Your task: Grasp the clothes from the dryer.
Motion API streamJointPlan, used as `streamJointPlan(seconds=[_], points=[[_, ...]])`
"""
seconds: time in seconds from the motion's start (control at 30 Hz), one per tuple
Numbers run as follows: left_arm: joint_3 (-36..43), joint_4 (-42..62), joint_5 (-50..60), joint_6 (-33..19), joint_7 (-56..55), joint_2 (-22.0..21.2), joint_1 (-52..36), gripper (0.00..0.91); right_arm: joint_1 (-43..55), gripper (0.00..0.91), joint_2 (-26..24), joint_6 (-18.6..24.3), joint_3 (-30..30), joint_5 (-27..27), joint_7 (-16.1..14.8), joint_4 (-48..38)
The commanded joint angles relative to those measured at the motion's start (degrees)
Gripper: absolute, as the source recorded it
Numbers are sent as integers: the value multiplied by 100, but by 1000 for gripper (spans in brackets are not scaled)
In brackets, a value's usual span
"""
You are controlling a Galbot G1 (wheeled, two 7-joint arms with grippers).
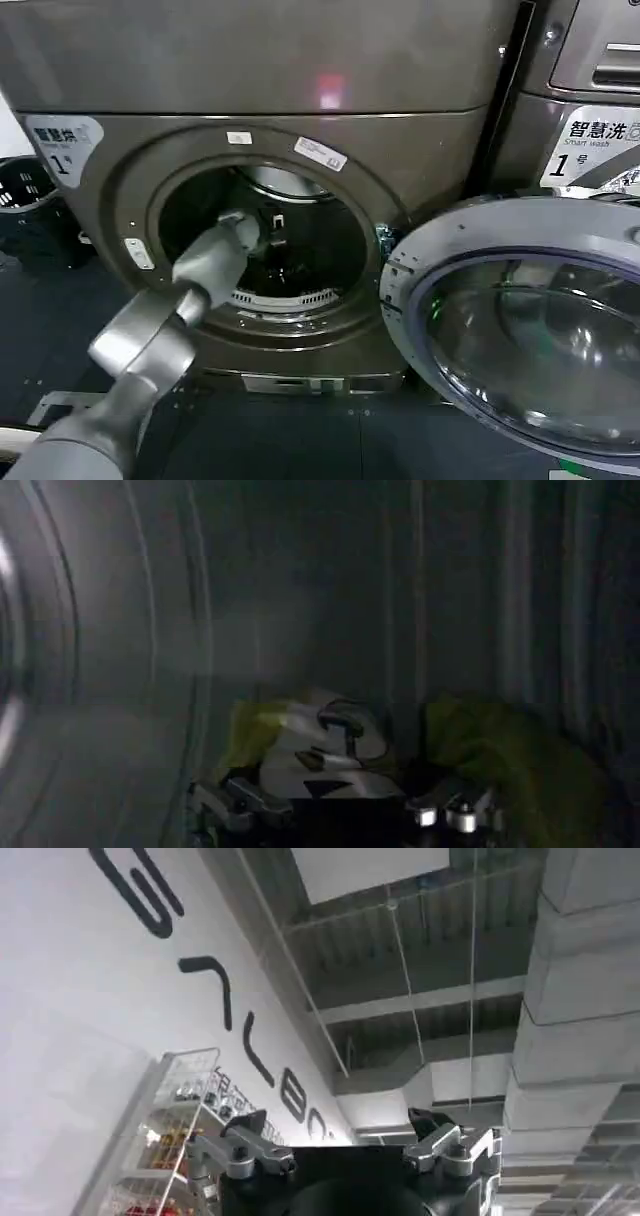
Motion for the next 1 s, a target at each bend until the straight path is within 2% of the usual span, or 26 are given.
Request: streamJointPlan(seconds=[0.03,0.1,0.2,0.83,1.0], points=[[224,128,-264,-60,495,-43,-12,137,-2,907,-2,6,-26,-5,0,-5],[225,151,-333,-58,496,-62,25,114,6,907,9,8,-35,-7,-1,-1],[221,147,-386,-80,502,-58,47,0,11,907,17,13,-46,-8,-2,-9],[214,161,-696,-187,501,-76,-143,0,65,907,43,10,-75,-17,6,-29],[-21,-38,-956,-114,-2,-58,-110,0,96,907,49,11,-93,-18,9,-36]])
